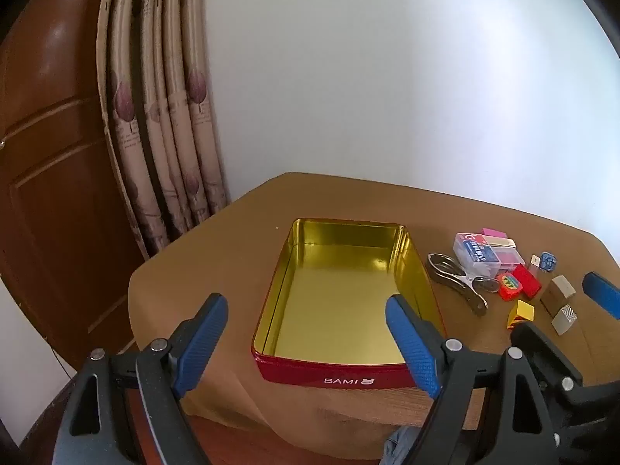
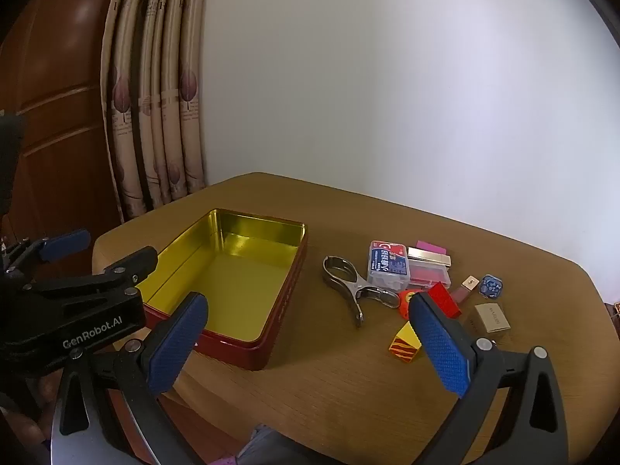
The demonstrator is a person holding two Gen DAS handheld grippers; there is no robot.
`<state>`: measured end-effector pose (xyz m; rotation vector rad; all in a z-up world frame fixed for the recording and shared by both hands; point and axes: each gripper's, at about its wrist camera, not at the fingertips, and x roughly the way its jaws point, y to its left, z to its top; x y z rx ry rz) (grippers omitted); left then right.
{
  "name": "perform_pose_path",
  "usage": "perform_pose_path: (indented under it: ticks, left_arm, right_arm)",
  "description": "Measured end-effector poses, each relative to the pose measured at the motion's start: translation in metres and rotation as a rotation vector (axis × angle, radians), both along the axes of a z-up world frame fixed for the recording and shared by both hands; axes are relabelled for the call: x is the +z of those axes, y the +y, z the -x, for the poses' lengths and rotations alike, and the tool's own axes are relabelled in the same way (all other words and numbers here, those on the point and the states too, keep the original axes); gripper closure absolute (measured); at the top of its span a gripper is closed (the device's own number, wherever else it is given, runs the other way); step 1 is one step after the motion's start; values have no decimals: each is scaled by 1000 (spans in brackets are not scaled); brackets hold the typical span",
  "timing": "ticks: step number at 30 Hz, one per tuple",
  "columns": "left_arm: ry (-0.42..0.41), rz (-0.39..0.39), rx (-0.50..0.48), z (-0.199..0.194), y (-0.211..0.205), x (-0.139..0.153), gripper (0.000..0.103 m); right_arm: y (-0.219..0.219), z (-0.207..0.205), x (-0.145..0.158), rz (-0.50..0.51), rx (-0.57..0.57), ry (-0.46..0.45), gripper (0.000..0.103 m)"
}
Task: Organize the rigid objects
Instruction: 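Move the left tool toward the yellow sponge block on the table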
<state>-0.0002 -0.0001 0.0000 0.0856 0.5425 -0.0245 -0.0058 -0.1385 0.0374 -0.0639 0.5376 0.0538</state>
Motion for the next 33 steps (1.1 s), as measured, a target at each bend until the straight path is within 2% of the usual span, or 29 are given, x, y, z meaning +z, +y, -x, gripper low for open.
perform_pose_path:
  ticks: [5, 9, 14, 17, 21, 23, 30, 33]
  left_arm:
    - [-8, 7, -5, 4, -3, -2, 17]
    - [15, 24, 3, 1, 1, -16, 17]
    - [48, -14, -19, 1, -5, -14, 17]
    - [64, -47, -43, 1, -14, -16, 17]
    - [112, -92, -67, 0, -24, -22, 17]
    - [136, -97, -83, 0, -31, -24, 17]
    - [270, -28, -183, 3, -59, -30, 17]
    - [360, 44, -238, -3, -80, -33, 17]
  right_arm:
    - [-1, 2, 0, -6, -3, 0, 0]
    - [-11, 4, 4, -15, -18, -3, 0]
    - [-48, 7, 5, -32, -111, -15, 0]
    - [-81, 6, 5, -50, -184, -9, 0]
    - [-126, 6, -4, -10, -272, 5, 0]
    - [-164, 7, -12, -11, -328, 21, 0]
    - [-271, 4, -46, -2, -538, 137, 0]
    - [-305, 6, -54, -11, -598, 156, 0]
